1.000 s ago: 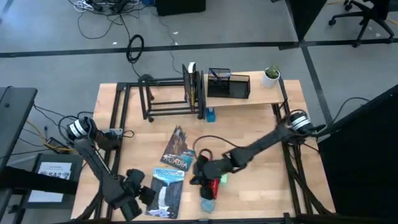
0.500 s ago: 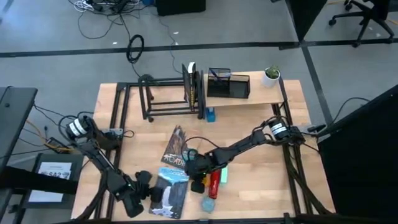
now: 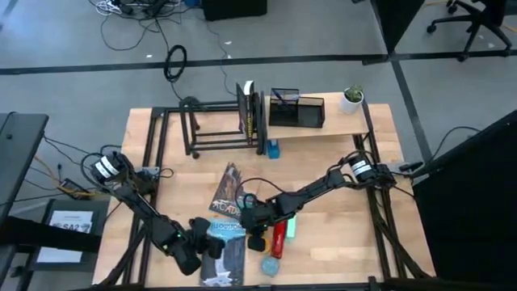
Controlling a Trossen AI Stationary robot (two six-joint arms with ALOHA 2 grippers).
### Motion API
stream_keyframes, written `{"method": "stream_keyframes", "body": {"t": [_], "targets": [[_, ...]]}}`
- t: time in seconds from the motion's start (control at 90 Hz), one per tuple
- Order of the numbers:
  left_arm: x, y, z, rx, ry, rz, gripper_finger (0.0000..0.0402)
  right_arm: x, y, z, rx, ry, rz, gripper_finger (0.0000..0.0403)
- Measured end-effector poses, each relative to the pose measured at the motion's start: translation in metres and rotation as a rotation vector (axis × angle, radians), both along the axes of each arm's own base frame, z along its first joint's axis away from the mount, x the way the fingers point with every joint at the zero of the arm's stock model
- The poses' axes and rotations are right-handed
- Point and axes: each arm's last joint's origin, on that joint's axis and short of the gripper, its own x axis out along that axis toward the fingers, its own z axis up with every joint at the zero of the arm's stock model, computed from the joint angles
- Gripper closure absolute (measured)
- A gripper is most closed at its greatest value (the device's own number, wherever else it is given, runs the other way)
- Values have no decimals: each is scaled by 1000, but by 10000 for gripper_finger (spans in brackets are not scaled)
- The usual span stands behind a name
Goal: Stock shelves
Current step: Put the light blue book on the book shelf
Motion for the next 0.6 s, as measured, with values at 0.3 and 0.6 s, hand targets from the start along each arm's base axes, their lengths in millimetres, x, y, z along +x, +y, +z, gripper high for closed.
{"method": "stream_keyframes", "body": {"t": [0.3, 0.6], "targets": [[-4, 5, 34, 30, -67, -26, 388, -23, 0, 25, -179, 91, -61, 403], [6, 23, 159, 469, -123, 57, 399, -106, 18, 113, -556, 132, -253, 402]]}}
